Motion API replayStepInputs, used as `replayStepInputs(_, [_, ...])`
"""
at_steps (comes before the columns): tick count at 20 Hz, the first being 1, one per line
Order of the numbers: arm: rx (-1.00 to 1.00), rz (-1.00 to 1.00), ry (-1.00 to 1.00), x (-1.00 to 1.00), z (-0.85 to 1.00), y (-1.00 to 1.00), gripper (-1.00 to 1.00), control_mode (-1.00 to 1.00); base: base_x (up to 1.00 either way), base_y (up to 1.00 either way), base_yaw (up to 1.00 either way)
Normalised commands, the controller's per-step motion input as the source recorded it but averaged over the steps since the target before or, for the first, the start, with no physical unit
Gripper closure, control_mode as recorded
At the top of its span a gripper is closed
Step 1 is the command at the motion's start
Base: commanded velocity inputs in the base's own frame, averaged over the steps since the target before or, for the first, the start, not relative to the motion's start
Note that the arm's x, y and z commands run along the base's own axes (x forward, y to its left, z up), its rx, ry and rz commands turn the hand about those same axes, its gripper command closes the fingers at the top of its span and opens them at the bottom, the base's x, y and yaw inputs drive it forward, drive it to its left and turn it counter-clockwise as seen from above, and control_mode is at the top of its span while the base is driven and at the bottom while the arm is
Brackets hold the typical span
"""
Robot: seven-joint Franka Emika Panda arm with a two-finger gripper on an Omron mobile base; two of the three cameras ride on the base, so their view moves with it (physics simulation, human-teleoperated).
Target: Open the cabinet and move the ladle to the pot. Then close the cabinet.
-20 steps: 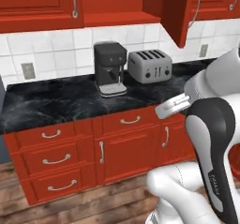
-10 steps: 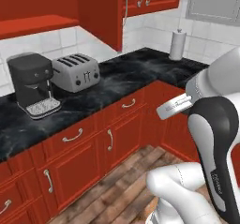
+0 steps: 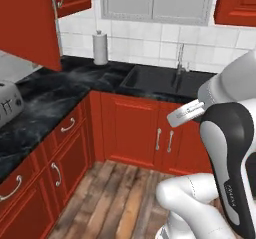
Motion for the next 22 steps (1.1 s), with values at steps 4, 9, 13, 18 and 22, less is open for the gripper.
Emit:
replayStepInputs(4, [0.0, 0.0, 0.0, 0.0, 0.0, 0.0, 1.0, 1.0, -0.11, -0.24, -0.69])
replayStepInputs(9, [0.0, 0.0, 0.0, 0.0, 0.0, 0.0, 1.0, 1.0, -0.04, -0.29, -0.67])
replayStepInputs(13, [0.0, 0.0, 0.0, 0.0, 0.0, 0.0, 1.0, 1.0, 0.0, -0.29, -0.66])
replayStepInputs(18, [0.0, 0.0, 0.0, 0.0, 0.0, 0.0, 1.0, 1.0, 0.0, -0.29, -0.65])
replayStepInputs(22, [0.0, 0.0, 0.0, 0.0, 0.0, 0.0, 1.0, 1.0, 0.0, -0.31, -0.64])
